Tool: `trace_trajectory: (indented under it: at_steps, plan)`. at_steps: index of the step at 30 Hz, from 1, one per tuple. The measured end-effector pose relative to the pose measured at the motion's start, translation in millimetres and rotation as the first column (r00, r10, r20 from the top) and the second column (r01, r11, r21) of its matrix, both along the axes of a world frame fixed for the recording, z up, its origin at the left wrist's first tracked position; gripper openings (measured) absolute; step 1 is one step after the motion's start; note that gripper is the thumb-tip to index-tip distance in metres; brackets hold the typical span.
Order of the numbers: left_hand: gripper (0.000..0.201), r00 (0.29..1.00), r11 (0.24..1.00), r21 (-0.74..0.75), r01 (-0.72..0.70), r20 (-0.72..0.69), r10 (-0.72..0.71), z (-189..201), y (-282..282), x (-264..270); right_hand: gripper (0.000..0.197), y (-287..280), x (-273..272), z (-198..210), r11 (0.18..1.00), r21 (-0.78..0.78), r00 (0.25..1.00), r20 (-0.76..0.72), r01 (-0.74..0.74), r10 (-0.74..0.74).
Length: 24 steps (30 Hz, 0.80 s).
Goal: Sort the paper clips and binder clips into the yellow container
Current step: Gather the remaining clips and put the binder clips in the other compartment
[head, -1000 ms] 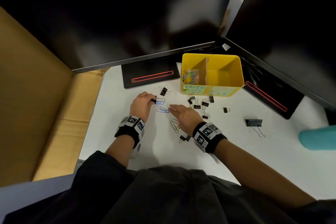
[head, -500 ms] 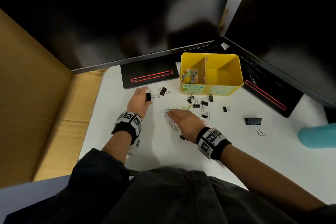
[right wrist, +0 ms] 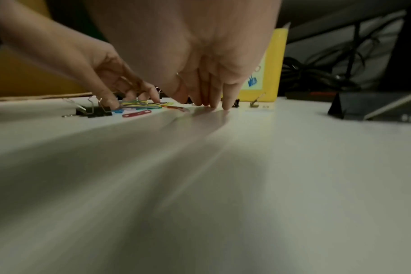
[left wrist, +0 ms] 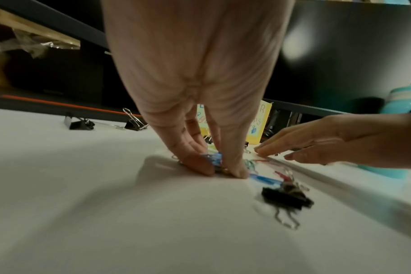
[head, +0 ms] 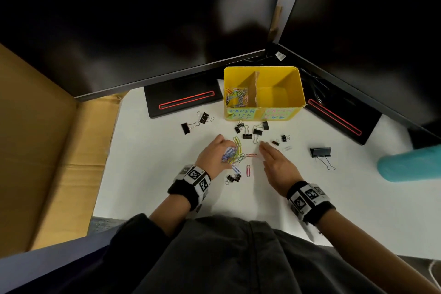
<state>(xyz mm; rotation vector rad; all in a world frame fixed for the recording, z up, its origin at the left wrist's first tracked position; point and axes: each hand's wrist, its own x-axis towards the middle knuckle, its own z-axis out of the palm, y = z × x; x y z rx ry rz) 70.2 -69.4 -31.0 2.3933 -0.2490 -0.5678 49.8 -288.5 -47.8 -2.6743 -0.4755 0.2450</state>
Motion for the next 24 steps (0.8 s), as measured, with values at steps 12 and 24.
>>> trace_trajectory:
  at_steps: [12,24]
  plan:
    - [0.034,0.995,0.995,0.045,-0.086,0.055,0.084,1.1,0.6,-7.7,0.033,47.2,10.7,5.2,0.949,0.26,0.978,-0.155,0.177,-0.14]
    - [0.017,0.985,0.986,0.094,-0.139,0.121,0.127,0.0,-1.9,-6.6,0.019,60.5,33.6,10.8,0.983,0.182,0.983,-0.183,0.018,0.016]
